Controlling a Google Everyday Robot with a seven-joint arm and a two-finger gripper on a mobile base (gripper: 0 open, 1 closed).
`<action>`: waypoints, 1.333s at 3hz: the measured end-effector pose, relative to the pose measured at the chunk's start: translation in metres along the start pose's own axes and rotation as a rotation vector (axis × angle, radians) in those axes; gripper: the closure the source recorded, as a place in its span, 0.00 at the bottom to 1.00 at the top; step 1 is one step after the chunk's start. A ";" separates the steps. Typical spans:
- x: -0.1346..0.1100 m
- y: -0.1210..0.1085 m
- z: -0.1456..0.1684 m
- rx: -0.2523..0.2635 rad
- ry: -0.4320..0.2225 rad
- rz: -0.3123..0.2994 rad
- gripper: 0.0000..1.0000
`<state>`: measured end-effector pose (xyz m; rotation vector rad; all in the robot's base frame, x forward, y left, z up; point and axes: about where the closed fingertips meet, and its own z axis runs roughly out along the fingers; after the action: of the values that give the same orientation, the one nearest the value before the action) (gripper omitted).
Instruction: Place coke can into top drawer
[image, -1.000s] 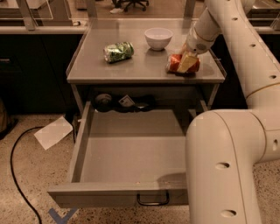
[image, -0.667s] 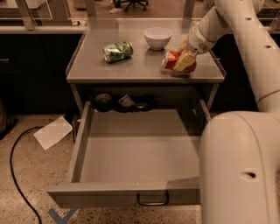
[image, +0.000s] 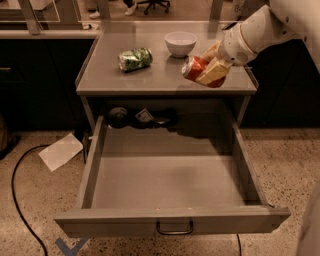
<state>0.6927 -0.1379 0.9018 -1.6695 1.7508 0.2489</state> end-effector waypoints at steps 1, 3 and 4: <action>0.008 0.024 0.025 -0.068 0.013 0.009 1.00; 0.007 0.043 0.026 -0.070 0.008 0.029 1.00; -0.001 0.082 0.016 -0.033 -0.041 0.099 1.00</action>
Offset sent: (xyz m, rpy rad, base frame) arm -0.0144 0.0116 -0.0281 -0.0110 0.0575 0.0290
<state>0.6219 -0.1157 0.8642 -1.5911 1.8097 0.3563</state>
